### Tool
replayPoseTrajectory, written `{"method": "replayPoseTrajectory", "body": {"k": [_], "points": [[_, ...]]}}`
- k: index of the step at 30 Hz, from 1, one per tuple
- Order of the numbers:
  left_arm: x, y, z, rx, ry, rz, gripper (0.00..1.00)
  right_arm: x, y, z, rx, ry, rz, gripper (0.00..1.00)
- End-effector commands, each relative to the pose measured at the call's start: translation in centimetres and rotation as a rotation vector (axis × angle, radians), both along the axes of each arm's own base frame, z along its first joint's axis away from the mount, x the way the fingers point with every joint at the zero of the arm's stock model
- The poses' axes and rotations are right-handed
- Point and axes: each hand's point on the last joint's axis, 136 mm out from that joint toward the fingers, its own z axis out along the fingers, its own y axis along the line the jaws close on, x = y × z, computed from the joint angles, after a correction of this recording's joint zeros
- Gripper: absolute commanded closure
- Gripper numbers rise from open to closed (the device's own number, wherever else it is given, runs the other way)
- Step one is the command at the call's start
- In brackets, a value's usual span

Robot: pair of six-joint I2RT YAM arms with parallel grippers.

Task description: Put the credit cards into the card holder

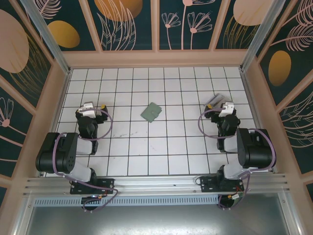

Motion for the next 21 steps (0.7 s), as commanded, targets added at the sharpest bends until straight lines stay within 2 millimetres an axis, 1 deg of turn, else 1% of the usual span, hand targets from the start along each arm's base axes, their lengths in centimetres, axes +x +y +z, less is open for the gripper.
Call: {"method": "replayPoseTrajectory", "body": {"k": [1, 16, 19, 20, 21], "points": [[0.2, 0.1, 1.5, -0.016, -0.058, 0.001, 0.01, 0.4, -0.3, 0.4, 0.018, -0.013, -0.012, 0.01], [0.2, 0.1, 1.4, -0.017, -0.058, 0.000, 0.01, 0.3, -0.4, 0.4, 0.026, -0.014, -0.007, 0.01], [0.1, 0.2, 1.6, -0.016, -0.060, 0.011, 0.01, -0.1, -1.5, 1.3, 0.055, -0.034, -0.056, 0.01], [0.1, 0.3, 1.8, -0.017, -0.057, 0.013, 0.01, -0.3, -1.8, 1.9, 0.058, -0.040, -0.078, 0.01], [0.1, 0.2, 2.5, -0.014, -0.062, 0.008, 0.01, -0.7, -2.0, 2.4, 0.052, -0.040, -0.091, 0.01]]}}
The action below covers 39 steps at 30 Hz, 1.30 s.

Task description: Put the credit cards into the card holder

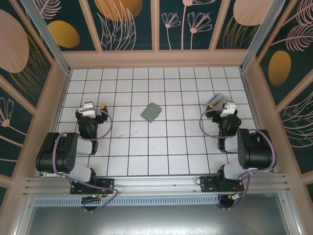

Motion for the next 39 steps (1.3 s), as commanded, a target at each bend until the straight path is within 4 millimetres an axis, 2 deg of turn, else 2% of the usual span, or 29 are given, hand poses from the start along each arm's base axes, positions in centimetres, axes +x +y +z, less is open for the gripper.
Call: {"method": "replayPoseTrajectory", "body": {"k": [1, 3, 4, 7, 12, 14, 16, 17, 19, 20, 21, 25, 29, 32, 34, 36, 37, 39], "points": [[-0.1, 0.4, 2.8, -0.025, -0.045, 0.023, 0.01, -1.0, -1.2, 2.7, 0.017, -0.047, -0.077, 0.01], [-0.5, 1.8, 3.7, -0.106, -0.012, 0.120, 0.01, -2.3, -1.8, 3.7, 0.031, -0.060, -0.127, 0.01], [-0.7, 1.8, 4.6, -0.146, -0.024, 0.124, 0.01, -2.9, -1.6, 4.4, 0.018, -0.076, -0.119, 0.01], [-1.6, 0.2, 6.3, -0.201, -0.057, 0.031, 0.01, -4.1, -1.7, 6.1, -0.012, -0.101, -0.121, 0.01], [-3.2, 0.2, 9.9, -0.334, -0.121, 0.038, 0.01, -5.3, -0.3, 9.4, 0.053, -0.194, -0.051, 0.01], [-4.2, 1.4, 10.7, -0.496, -0.144, 0.132, 0.01, -5.3, 0.1, 10.6, 0.197, -0.217, -0.035, 0.01], [-5.8, 3.7, 9.1, -0.715, -0.121, 0.332, 0.01, -4.8, -1.3, 9.9, 0.497, -0.144, -0.157, 0.01], [-5.9, 3.4, 9.7, -0.728, -0.115, 0.316, 0.01, -4.4, -0.8, 9.7, 0.551, -0.108, -0.121, 0.01], [-4.7, -0.9, 11.9, -0.721, -0.119, 0.025, 0.01, -3.2, 2.4, 10.4, 0.504, -0.053, 0.069, 0.02], [-4.2, -2.3, 11.8, -0.755, -0.092, -0.044, 0.01, -2.4, 3.2, 9.7, 0.500, 0.006, 0.066, 0.02], [-3.6, -3.6, 11.4, -0.794, -0.040, -0.103, 0.01, -1.8, 4.1, 9.3, 0.481, 0.045, 0.079, 0.02], [-1.3, -10.1, 8.9, -0.766, 0.232, -0.373, 0.01, -1.2, 11.1, 8.3, 0.407, 0.162, 0.210, 0.08], [-0.2, -15.7, 6.1, -0.621, 0.448, -0.495, 0.01, -1.8, 17.4, 6.3, 0.546, 0.308, 0.326, 0.16], [0.6, -18.1, 4.7, -0.587, 0.528, -0.557, 0.01, -2.2, 20.7, 3.9, 0.636, 0.428, 0.293, 0.19], [1.6, -18.2, 3.3, -0.571, 0.562, -0.536, 0.01, -2.3, 23.2, 3.1, 0.646, 0.484, 0.327, 0.21], [2.8, -18.2, 1.3, -0.558, 0.639, -0.497, 0.02, -1.9, 24.9, 1.5, 0.659, 0.596, 0.284, 0.26], [3.3, -18.9, 0.4, -0.562, 0.681, -0.516, 0.04, -1.7, 25.4, 0.8, 0.669, 0.638, 0.270, 0.28], [4.2, -20.9, -0.6, -0.583, 0.741, -0.607, 0.16, -1.5, 26.8, -0.3, 0.686, 0.686, 0.297, 0.29]]}}
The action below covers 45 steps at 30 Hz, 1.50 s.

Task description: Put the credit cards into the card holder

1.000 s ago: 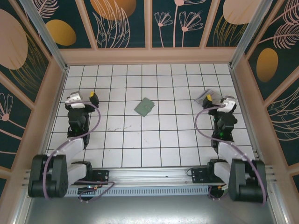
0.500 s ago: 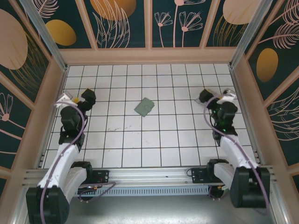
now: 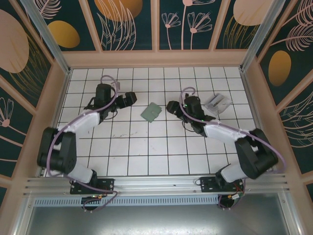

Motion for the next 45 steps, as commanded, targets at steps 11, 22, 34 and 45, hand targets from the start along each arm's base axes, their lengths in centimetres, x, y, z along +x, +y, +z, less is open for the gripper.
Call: {"method": "replayPoseTrajectory", "body": {"k": [11, 22, 34, 45], "points": [[-1.1, -4.6, -10.0, 0.051, 0.279, -0.247, 0.47, 0.1, 4.1, -5.5, 0.118, 0.303, 0.011, 0.35], [-3.4, -7.2, -10.7, -0.071, 0.332, -0.360, 0.61, 0.3, 6.2, -8.5, 0.104, 0.364, 0.057, 0.43], [-3.8, -8.0, -12.6, -0.124, 0.393, -0.388, 0.58, 1.9, 8.1, -10.4, 0.105, 0.379, 0.105, 0.55], [-3.7, -9.1, -10.9, -0.249, 0.367, -0.374, 0.84, 1.6, 10.0, -9.3, 0.185, 0.336, 0.217, 0.67]]}}
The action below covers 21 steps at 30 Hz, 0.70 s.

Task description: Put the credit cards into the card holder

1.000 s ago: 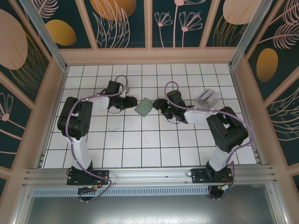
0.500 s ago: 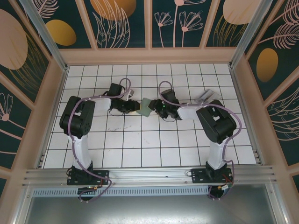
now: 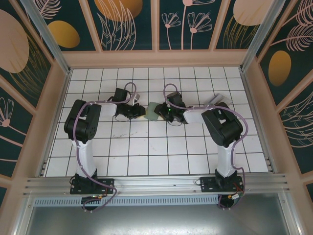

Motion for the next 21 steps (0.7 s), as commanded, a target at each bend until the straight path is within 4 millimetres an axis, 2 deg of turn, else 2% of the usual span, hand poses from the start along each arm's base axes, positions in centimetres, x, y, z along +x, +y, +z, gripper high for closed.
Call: {"method": "replayPoseTrajectory", "body": {"k": [1, 2, 4, 9, 10, 13, 18, 20, 21], "points": [[-1.4, -1.5, 0.5, -0.097, 0.022, -0.028, 0.84, -0.8, 2.1, 0.2, 0.071, -0.024, 0.092, 0.68], [-1.6, -1.4, 0.7, -0.103, 0.017, -0.027, 0.81, -0.7, 2.2, 0.3, 0.076, -0.035, 0.098, 0.68], [-1.9, -1.3, 0.9, -0.106, 0.010, -0.021, 0.66, -0.8, 2.3, 0.3, 0.082, -0.034, 0.112, 0.68], [-2.1, -1.0, 1.4, -0.101, -0.004, -0.005, 0.56, -1.1, 2.2, 1.3, 0.087, -0.093, 0.144, 0.78], [-2.0, -0.9, 1.6, -0.100, -0.009, 0.001, 0.53, -1.1, 2.1, 1.7, 0.085, -0.108, 0.155, 0.85], [-2.3, -0.7, 2.3, -0.116, -0.012, 0.025, 0.47, -1.9, 1.9, 3.4, 0.114, -0.161, 0.199, 0.87], [-2.9, -0.2, 5.9, -0.153, -0.072, 0.069, 0.38, -3.0, 0.2, 6.9, 0.182, -0.250, 0.231, 0.86], [-3.4, -0.4, 7.8, -0.194, -0.095, 0.061, 0.38, -4.1, 0.3, 8.7, 0.237, -0.289, 0.266, 0.86], [-3.6, -0.5, 8.3, -0.209, -0.097, 0.052, 0.39, -3.7, -0.6, 9.4, 0.255, -0.312, 0.262, 0.86]]}}
